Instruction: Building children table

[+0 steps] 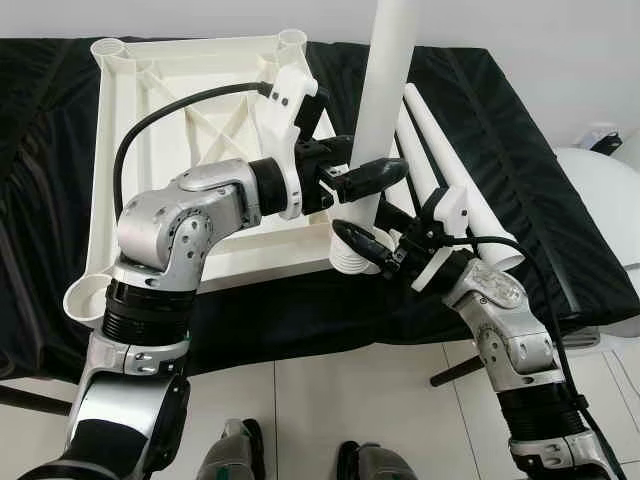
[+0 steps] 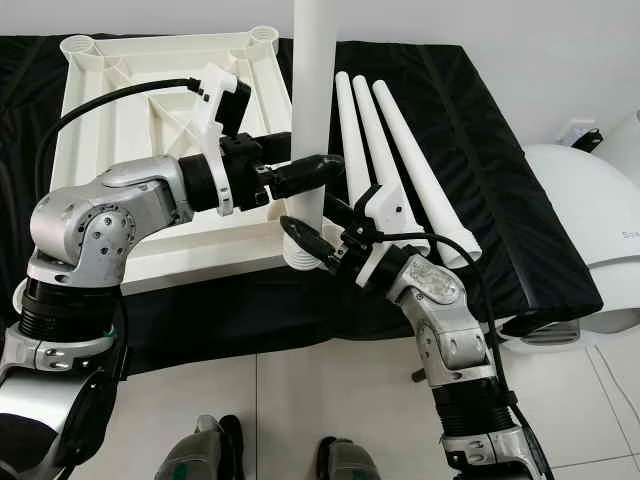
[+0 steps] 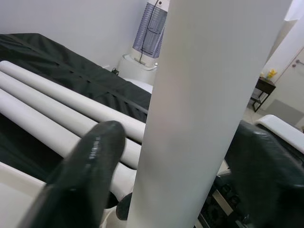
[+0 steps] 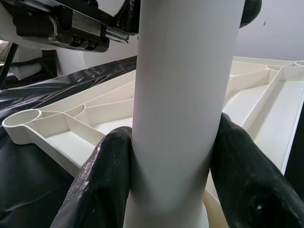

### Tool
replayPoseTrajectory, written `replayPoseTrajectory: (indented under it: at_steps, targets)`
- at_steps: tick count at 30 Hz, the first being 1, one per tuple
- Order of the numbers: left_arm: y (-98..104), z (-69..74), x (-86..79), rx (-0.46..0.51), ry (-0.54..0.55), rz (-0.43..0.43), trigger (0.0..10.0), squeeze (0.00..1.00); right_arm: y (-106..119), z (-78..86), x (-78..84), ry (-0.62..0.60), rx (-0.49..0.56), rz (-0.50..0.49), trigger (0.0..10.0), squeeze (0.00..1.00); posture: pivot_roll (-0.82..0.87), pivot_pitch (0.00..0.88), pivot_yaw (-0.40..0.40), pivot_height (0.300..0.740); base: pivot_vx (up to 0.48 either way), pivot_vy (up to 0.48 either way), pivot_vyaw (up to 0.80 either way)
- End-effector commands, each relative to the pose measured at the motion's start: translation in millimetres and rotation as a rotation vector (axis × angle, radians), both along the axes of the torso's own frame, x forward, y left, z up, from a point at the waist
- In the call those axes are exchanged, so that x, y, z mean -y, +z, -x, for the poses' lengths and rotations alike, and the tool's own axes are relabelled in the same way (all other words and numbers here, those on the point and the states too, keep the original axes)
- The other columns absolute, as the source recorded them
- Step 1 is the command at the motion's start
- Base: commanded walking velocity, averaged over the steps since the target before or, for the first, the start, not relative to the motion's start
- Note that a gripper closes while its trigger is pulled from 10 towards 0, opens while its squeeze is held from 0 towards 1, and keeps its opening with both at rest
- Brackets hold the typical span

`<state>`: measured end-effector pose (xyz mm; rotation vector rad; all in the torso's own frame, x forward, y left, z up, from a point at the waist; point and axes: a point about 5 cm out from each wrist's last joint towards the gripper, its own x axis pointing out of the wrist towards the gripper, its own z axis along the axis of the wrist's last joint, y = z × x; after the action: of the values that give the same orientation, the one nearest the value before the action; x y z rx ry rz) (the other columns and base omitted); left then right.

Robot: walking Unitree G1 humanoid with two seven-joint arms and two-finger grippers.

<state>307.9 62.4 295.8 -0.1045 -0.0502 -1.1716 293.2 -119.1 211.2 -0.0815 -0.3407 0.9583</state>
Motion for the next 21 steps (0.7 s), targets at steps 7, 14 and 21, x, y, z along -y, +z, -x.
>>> replayPoseTrajectory:
  at_steps: [7, 14, 21]
  targets:
    - [11.5, 0.2, -3.0, 0.032, -0.016, 0.034, 0.0, 0.00, 3.2, 1.1, 1.1, 0.018, 0.017, 0.018, 10.0, 0.00, -0.01, 0.194, -0.017, 0.740, 0.000, 0.000, 0.00]
    - [13.1, 2.0, -3.8, 0.040, -0.020, 0.039, 0.0, 0.00, 4.1, -0.5, 2.3, 0.019, 0.017, 0.024, 10.0, 0.00, -0.01, 0.197, -0.021, 0.740, 0.000, 0.000, 0.00]
    - [13.6, 7.4, 0.2, 0.052, -0.057, 0.026, 10.0, 0.00, 5.0, -2.8, 4.1, 0.027, -0.009, -0.001, 10.0, 0.88, -0.01, 0.194, -0.027, 0.740, 0.000, 0.000, 0.00]
